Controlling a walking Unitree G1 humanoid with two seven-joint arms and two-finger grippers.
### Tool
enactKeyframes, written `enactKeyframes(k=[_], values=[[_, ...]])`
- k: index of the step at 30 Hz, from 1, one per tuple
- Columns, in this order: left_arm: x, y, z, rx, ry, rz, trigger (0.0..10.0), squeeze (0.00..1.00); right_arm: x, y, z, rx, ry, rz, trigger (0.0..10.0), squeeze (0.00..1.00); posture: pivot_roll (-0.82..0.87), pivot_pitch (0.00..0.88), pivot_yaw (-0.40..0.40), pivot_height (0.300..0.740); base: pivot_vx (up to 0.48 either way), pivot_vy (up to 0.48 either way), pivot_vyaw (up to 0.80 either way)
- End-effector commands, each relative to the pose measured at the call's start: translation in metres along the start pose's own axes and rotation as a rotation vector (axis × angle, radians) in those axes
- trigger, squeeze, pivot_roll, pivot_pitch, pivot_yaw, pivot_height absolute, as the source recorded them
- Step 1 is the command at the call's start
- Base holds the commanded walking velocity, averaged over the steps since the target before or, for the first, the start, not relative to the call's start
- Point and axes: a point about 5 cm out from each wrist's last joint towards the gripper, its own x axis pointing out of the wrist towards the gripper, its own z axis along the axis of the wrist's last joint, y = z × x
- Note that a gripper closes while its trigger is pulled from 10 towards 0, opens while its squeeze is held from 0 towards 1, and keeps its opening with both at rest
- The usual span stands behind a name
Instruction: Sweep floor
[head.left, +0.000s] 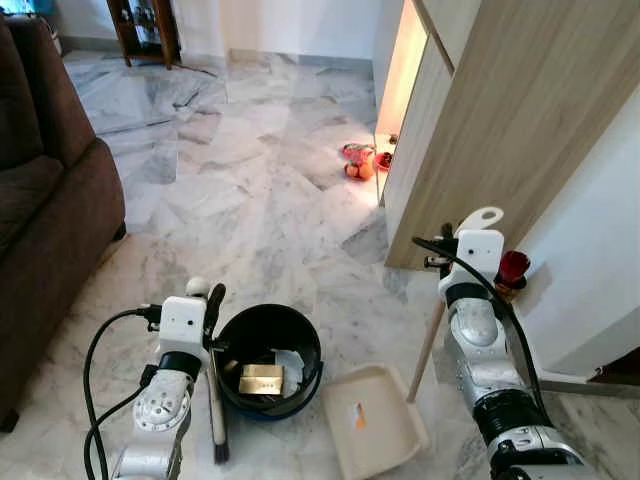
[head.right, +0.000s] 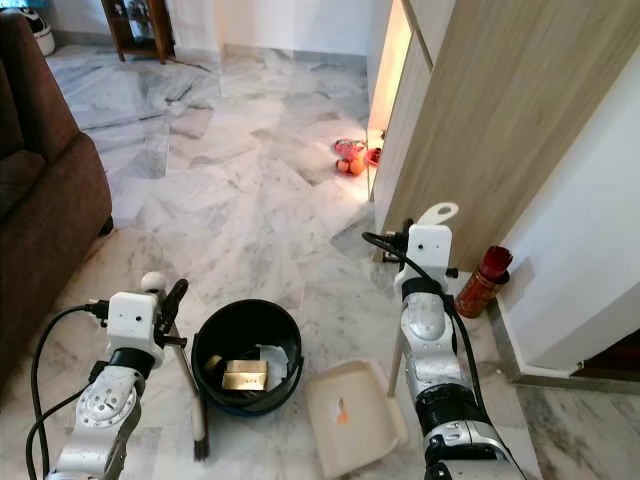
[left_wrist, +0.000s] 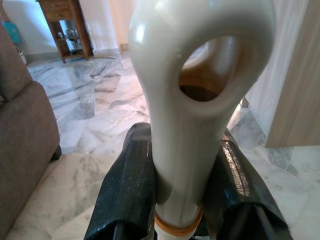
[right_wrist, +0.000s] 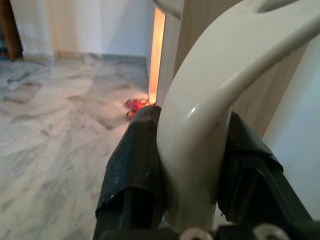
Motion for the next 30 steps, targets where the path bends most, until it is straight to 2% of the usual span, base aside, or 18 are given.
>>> enactKeyframes(k=[1, 15, 30], values=[[0.001, -0.003, 0.008, -0.004, -0.049, -0.013, 10.0, 0.00, 0.002, -0.003, 0.003, 0.013, -0.018, -0.010, 10.0, 0.00, 0.05, 0.031, -0.088, 0.740, 0.000, 0.000, 0.00], [-0.004, -0.007, 0.008, -0.038, -0.049, -0.037, 10.0, 0.00, 0.001, -0.002, -0.003, 0.030, -0.031, 0.006, 10.0, 0.00, 0.05, 0.062, -0.095, 0.740, 0.000, 0.000, 0.00], [-0.003, -0.005, 0.010, -0.039, -0.049, -0.047, 10.0, 0.00, -0.002, 0.002, -0.010, 0.048, -0.010, 0.012, 10.0, 0.00, 0.06, 0.080, -0.084, 0.740, 0.000, 0.000, 0.00]])
